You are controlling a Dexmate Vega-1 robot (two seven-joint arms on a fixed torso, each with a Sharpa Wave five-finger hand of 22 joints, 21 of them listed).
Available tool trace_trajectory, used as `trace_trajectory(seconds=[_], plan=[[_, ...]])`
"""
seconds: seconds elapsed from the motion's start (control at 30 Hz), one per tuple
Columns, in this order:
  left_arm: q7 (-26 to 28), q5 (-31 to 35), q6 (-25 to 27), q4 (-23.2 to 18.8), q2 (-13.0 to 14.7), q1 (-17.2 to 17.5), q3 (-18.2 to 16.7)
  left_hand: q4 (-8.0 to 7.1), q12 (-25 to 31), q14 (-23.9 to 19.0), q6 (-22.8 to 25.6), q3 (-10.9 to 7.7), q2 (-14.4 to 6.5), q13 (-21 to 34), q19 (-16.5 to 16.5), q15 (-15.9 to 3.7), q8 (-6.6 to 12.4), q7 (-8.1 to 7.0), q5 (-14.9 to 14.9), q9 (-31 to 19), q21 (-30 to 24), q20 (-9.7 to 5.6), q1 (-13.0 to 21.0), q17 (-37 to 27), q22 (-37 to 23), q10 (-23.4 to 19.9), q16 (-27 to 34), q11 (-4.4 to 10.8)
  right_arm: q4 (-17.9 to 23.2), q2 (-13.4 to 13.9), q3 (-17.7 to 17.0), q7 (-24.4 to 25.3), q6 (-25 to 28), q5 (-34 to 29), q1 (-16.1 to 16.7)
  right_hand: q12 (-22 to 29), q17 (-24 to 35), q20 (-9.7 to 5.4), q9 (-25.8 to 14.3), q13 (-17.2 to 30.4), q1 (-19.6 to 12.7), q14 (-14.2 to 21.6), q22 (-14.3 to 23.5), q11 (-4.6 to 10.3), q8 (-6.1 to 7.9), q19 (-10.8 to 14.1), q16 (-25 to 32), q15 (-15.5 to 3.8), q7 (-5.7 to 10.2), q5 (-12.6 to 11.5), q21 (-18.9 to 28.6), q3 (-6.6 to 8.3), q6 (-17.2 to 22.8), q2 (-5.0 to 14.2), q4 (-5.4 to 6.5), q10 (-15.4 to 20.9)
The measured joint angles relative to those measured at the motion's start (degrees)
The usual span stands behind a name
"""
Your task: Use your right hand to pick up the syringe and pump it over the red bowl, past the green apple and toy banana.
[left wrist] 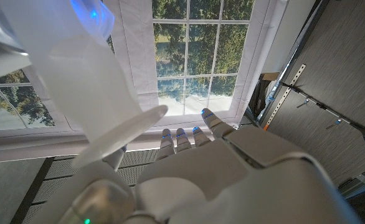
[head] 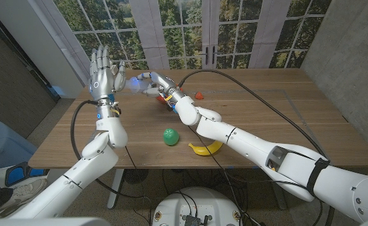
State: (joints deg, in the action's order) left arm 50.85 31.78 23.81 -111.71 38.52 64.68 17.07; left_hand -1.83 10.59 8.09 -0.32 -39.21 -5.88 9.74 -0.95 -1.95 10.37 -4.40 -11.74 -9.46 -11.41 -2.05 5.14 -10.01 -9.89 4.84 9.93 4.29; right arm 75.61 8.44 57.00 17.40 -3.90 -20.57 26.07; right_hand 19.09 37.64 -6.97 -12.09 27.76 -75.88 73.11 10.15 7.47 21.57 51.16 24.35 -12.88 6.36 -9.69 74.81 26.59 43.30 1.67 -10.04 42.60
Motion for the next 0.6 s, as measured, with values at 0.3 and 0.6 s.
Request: trace_trajectory(seconds=[0.3, 0.6], plan=[[-0.3, -1.2, -0.4, 0.8, 0.3, -0.7, 0.3, -0.46, 0.0, 0.0, 0.0, 0.0, 0.0, 0.0, 0.0, 0.0, 0.0, 0.0, 0.0, 0.0, 0.0, 0.0, 0.0, 0.0, 0.0, 0.0, 0.0, 0.0, 0.1, 0.0, -0.2, -0.4, -0.1, 0.0, 0.0, 0.0, 0.2, 0.0, 0.0, 0.0, 0.0, 0.0, 0.0, 0.0, -0.33, 0.0, 0.0, 0.0, 0.0, 0.0, 0.0, 0.0, 0.0, 0.0, 0.0, 0.0], [-0.9, -2.1, -2.0, 2.0, 0.8, -1.9, 0.8, -0.63, 0.0, 0.0, 0.0, -0.18, 0.0, 0.0, 0.0, 0.0, 0.0, 0.01, 0.0, 0.0, 0.0, 0.0, 0.0, 0.1, 0.0, 0.0, 0.0, 0.0, 0.1, 0.0, -0.3, -0.6, -0.2, -0.1, 0.1, 0.0, 0.1, 0.0, 0.0, 0.0, 0.0, 0.0, 0.0, 0.0, -0.16, 0.0, 0.0, 0.0, 0.0, 0.2, 0.2, 0.0, 0.0, 0.0, 0.0, 0.0]])
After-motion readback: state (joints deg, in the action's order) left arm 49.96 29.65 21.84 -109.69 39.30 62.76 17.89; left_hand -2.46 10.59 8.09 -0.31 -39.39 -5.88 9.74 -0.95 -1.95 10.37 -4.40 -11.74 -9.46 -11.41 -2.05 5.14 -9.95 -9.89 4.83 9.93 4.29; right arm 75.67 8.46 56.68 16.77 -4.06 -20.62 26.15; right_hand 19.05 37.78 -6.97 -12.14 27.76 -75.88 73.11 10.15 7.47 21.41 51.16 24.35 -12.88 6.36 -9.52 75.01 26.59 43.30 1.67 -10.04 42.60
